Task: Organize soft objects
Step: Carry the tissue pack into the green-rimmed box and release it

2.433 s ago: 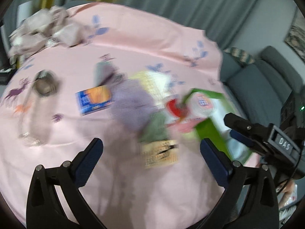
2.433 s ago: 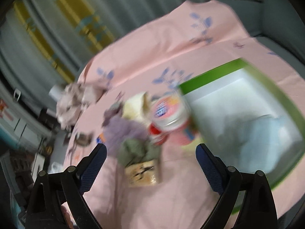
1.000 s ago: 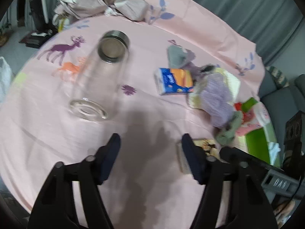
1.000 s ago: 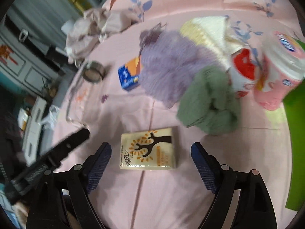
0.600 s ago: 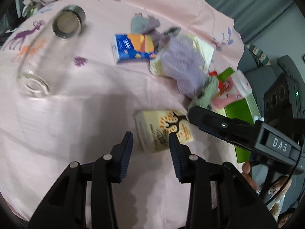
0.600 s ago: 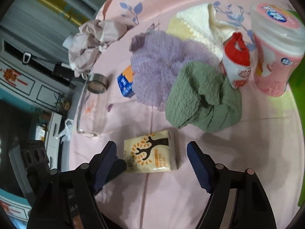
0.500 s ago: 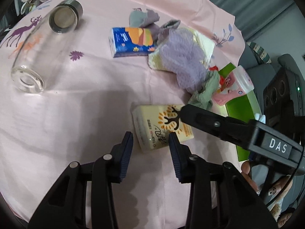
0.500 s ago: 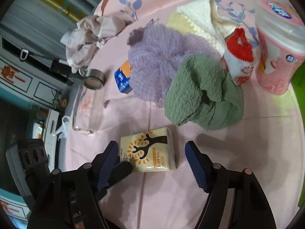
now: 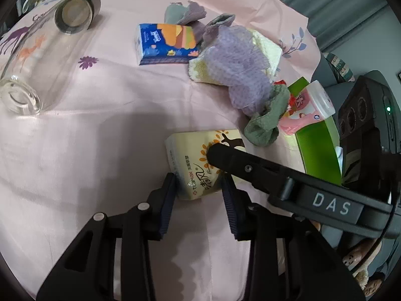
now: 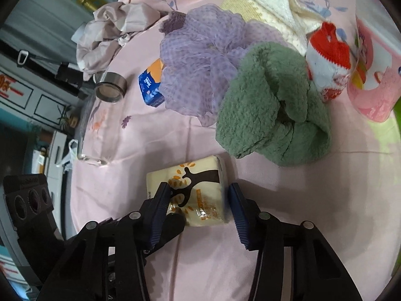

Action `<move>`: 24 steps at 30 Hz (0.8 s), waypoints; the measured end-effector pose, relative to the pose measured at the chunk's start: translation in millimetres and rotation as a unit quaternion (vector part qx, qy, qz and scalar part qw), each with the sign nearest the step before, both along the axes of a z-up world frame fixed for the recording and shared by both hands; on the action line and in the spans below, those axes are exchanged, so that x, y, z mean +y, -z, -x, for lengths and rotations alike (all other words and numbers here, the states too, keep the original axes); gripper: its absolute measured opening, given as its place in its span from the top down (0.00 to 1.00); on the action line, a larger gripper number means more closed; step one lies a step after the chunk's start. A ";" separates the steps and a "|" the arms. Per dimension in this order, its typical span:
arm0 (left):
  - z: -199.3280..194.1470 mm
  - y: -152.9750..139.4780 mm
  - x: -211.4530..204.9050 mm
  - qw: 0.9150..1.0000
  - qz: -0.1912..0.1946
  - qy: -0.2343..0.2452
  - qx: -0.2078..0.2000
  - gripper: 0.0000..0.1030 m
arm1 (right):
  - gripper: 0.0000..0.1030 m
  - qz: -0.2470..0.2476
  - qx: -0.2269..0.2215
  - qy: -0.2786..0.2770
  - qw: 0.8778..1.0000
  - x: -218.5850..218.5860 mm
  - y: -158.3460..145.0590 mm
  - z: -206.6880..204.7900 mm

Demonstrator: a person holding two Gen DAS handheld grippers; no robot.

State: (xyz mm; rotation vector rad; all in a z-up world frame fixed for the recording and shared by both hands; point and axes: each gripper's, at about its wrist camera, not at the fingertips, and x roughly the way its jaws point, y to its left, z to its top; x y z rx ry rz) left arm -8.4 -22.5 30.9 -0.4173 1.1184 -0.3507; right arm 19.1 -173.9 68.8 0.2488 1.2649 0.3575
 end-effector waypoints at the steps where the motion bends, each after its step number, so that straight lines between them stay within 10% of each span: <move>1: 1.1 -2.7 -0.6 1.000 0.001 0.002 -0.008 0.66 | 0.52 0.006 -0.006 -0.002 1.000 0.9 -3.2 1.1; 10: 16.6 -60.1 -21.8 0.992 0.009 0.023 -0.124 0.66 | 0.52 0.032 -0.121 0.007 0.992 -8.6 -67.7 22.9; 24: 7.3 -126.4 -154.3 0.957 0.001 0.153 -0.247 0.67 | 0.52 0.031 -0.265 0.150 0.952 -124.1 -152.9 60.0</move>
